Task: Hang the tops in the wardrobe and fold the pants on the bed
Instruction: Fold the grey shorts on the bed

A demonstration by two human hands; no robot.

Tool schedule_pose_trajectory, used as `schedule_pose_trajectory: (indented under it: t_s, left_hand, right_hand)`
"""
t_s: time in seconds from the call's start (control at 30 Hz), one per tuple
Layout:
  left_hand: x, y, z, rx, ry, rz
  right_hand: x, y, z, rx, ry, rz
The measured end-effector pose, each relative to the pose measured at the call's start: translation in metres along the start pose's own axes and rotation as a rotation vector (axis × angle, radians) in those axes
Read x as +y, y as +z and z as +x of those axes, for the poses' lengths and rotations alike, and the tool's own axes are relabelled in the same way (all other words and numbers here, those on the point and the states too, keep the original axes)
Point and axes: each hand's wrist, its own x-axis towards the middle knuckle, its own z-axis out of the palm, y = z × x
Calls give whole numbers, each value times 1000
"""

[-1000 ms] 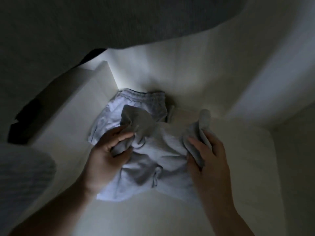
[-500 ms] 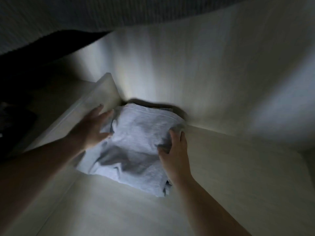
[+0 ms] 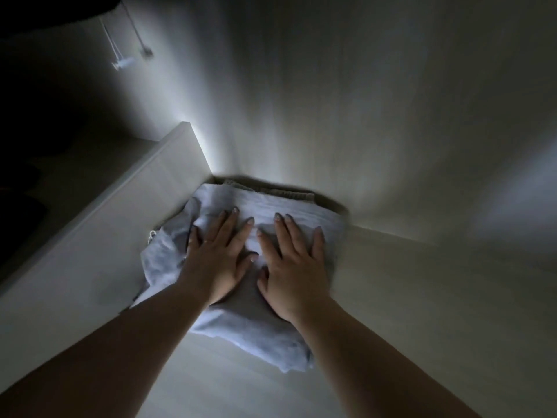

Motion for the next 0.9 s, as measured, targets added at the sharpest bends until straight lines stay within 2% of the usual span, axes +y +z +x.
schedule_pose_trajectory:
  t_s: [0.13,0.3,0.4,0.5,0.57,0.63,0.67,0.77,0.9]
  left_hand:
    - [-8,14,1,83,-106,-78]
    - [-10,23,1,55,-260,-234]
    - [-16,21,2,-39,-262,-210]
    - [-23,9,0,-106,-227,-142]
    - [-17,-4,-17,-97,-129,-158]
    - [-3,-12,-41,-64,47,-249]
    - [2,-16,-52,-72,73,-328]
    - [5,-35,-98,-142,-71,-576]
    - [26,-63,-149,-111,-167,-919]
  right_hand:
    - [6,14,2,119,101,42]
    - [10,21,0,112,235,136]
    - [14,17,6,-12,226,157]
    - [26,-5,25,-204,189,39]
    - [24,-20,26,-225,172,5]
    - [18,-30,11,-150,135,22]
    - [17,-33,1,-120,114,36]
    - [15,-52,-36,-78,57,97]
    - [-1,-87,-67,-118,-14,205]
